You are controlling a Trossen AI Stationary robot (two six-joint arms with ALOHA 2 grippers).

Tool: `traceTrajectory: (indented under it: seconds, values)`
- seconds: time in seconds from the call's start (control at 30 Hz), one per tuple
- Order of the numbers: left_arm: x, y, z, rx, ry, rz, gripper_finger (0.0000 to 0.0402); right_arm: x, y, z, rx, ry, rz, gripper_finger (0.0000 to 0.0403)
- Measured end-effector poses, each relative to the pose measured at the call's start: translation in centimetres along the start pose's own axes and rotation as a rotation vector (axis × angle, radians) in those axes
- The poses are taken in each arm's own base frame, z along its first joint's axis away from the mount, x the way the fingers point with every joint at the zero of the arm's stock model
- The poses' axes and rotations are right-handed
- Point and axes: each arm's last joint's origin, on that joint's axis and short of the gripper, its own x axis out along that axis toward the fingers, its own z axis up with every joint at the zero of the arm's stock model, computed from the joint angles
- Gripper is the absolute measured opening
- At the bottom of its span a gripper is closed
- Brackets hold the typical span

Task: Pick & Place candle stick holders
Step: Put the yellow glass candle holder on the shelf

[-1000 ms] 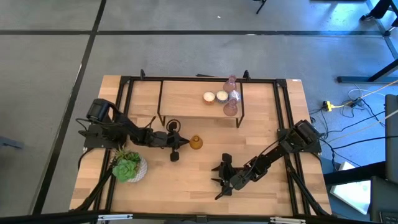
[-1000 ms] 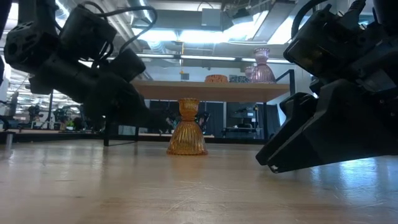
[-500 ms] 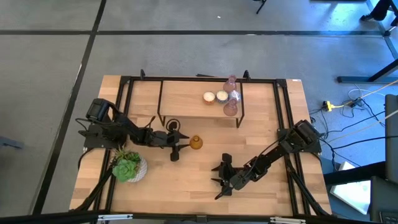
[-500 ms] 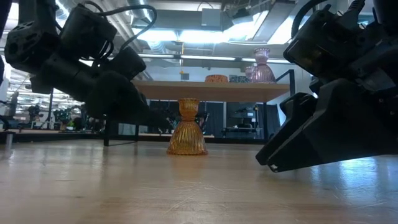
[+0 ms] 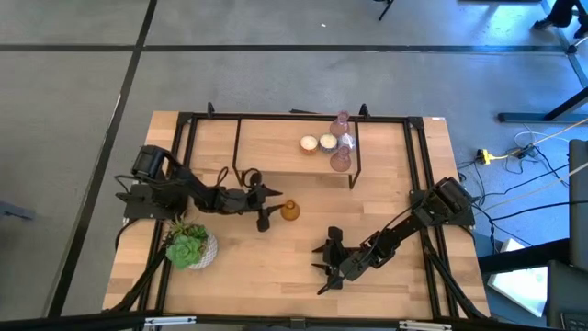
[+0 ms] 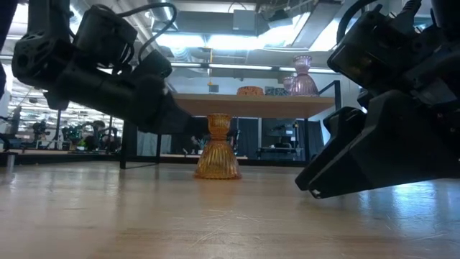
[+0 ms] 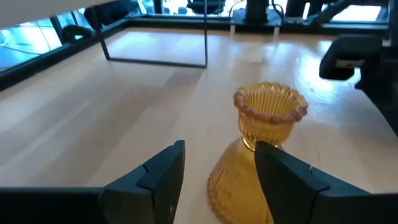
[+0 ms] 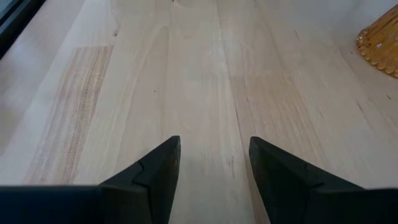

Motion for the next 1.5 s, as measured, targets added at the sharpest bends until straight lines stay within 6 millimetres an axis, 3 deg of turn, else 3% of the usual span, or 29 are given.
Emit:
traceTrajectory:
  seconds: [0.3,0.5,0.87,1.2,1.5]
  values:
    - [0.9,-0.5,-1.0,-0.038,-0.022,-0.071,0.0190,0.0,0.0,0.0,0.002,-0.002,0.001,0.0197]
    - [2.3,-1.4,-0.2,-0.040,-0.053,-0.143,0.0190,0.0,0.0,0.0,0.002,-0.002,0.001,0.0197]
    - [4.0,-2.0,-0.6,-0.006,-0.037,-0.135,0.0190,0.0,0.0,0.0,0.008,-0.002,0.001,0.0197]
    - [7.3,-3.4,-1.2,-0.026,-0.069,-0.150,0.0191,0.0,0.0,0.0,0.009,-0.002,0.001,0.0197]
    - [7.6,-3.4,-0.8,-0.016,-0.081,-0.100,0.0193,0.0,0.0,0.0,0.008,0.003,0.008,0.0197]
